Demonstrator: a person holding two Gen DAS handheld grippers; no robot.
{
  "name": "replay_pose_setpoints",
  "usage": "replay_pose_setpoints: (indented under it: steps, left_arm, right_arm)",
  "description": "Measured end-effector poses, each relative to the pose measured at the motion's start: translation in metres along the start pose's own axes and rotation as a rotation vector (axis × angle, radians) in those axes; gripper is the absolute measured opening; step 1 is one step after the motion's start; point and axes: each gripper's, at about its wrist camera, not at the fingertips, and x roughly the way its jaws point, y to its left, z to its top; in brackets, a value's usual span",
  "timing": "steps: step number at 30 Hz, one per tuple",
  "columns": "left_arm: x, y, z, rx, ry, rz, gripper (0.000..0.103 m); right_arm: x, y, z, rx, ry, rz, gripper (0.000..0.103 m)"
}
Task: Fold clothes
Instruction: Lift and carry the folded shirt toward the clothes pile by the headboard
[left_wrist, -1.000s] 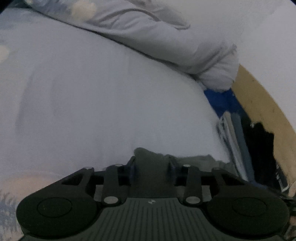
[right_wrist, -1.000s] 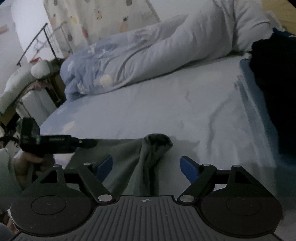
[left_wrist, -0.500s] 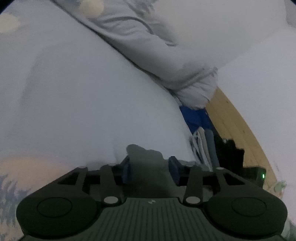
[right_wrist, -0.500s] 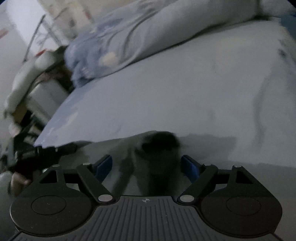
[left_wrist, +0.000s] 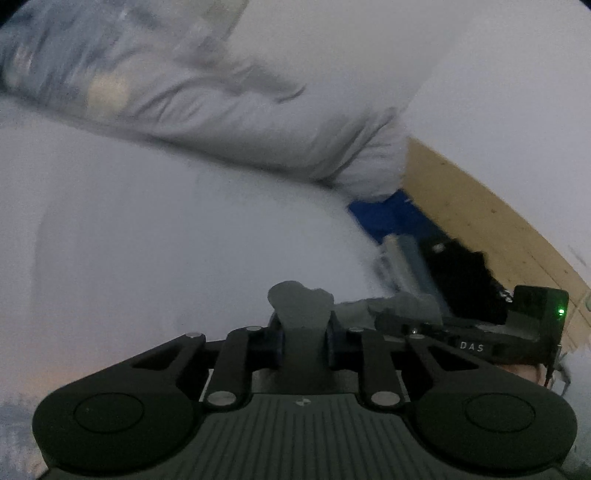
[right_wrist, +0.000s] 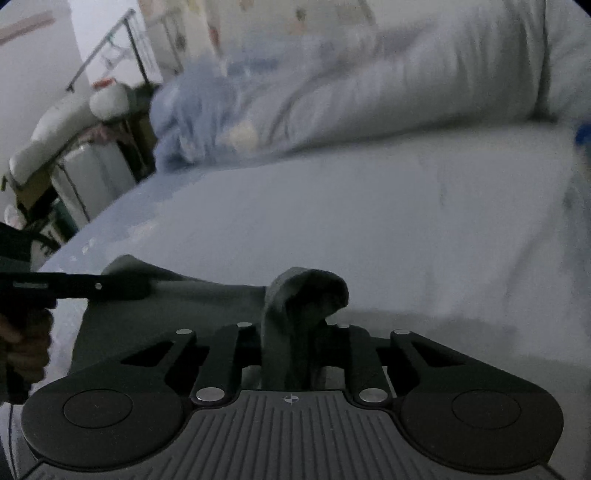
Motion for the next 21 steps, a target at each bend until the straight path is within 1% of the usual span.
replay_pose_setpoints:
  steps: [2, 4, 7, 10, 13, 16, 21]
  left_arm:
    - [-0.026, -0.031, 0.005, 0.055, -0.036, -0.011, 0.022]
    - [-0.054, -0.066, 0.008, 0.103, -0.074, -0.027, 0.022]
    - [-0.096, -0.115, 0.008, 0.172, -0.124, -0.048, 0.022]
    - [-0.138, -0.167, 0.004, 0.252, -0.164, -0.069, 0.022]
    - [-0.163, -0.209, 0.004, 0.295, -0.180, -0.091, 0.022]
    - [-0.178, -0.242, 0.004, 0.310, -0.187, -0.114, 0.022]
    - [-0.171, -0.288, 0.011, 0.345, -0.199, -0.172, 0.022]
  right_arm:
    - [-0.035, 0.020, 0.006, -0.028, -0.077, -0.014, 0.019]
    - [-0.073, 0.038, 0.009, -0.076, -0.135, -0.023, 0.019]
    - [-0.134, 0.061, 0.010, -0.110, -0.218, -0.027, 0.019]
    - [-0.192, 0.085, 0.008, -0.135, -0.297, -0.047, 0.019]
    - [-0.245, 0.106, 0.004, -0.157, -0.365, -0.081, 0.019]
    - [-0.300, 0.117, 0.002, -0.171, -0.423, -0.109, 0.019]
    - [-0.367, 0.113, 0.009, -0.203, -0.481, -0.178, 0.019]
